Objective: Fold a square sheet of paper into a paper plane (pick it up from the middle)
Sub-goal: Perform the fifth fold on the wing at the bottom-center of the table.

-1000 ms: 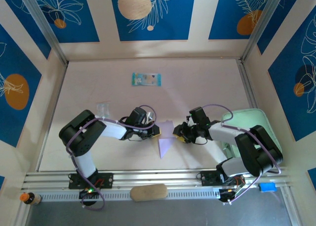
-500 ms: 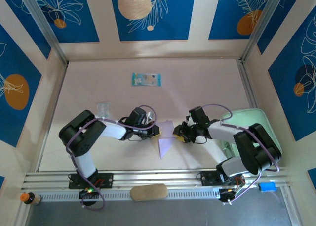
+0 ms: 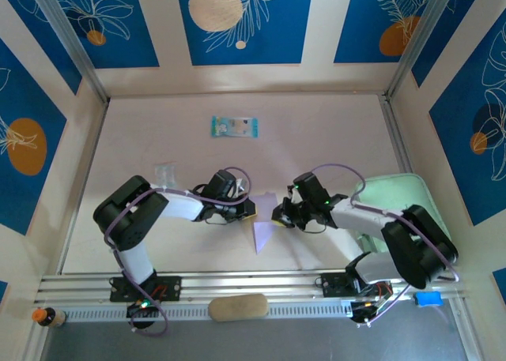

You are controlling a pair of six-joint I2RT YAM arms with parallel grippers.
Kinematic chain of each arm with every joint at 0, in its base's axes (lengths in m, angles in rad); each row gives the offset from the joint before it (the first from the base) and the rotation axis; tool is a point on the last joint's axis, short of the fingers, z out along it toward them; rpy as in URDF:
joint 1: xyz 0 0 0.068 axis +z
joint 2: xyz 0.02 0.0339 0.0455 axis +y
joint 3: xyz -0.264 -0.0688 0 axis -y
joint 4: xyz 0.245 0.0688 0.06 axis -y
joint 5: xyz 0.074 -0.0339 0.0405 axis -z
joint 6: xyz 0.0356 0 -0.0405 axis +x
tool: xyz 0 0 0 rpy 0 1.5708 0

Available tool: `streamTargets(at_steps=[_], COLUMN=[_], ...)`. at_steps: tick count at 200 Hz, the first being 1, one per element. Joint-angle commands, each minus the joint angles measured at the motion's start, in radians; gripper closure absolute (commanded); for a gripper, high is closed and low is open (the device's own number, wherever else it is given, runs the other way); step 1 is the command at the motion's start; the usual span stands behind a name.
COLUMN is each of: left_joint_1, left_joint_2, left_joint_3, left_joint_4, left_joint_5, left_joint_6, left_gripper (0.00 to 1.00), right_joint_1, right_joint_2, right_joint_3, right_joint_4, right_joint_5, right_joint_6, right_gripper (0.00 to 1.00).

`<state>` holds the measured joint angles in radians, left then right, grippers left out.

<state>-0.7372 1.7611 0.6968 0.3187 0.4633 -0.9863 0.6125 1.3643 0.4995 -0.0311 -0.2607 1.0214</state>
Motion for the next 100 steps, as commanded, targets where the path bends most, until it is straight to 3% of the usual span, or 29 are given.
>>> streamTargets(at_steps=[1,36,68,100], left_joint_1=[0.002,0.003,-0.008,-0.033], left_joint_2=[-0.035,-0.105,-0.168,-0.167], left_joint_3=[0.025,0.031,-0.017,-0.06], left_joint_4=[-0.042,-0.068,-0.07,-0.029], left_joint_5=[-0.008,-0.015,-0.036,-0.028], left_joint_6=[0.02,0.016,-0.032,-0.068], left_gripper=[0.96,0.91,0.92,0.94], right_joint_1=[0.056,0.082,0.103,0.124], right_joint_2=[0.069,0.152,0.14,0.149], right_joint_3=[0.021,0.005,-0.022,-0.025], right_joint_4=[0.028,0.071,0.084,0.14], right_joint_5=[-0.021,0.043,0.118,0.109], right_joint_6=[0.009,0.129,0.278,0.325], right_gripper=[0.95,0.99,0.99,0.99])
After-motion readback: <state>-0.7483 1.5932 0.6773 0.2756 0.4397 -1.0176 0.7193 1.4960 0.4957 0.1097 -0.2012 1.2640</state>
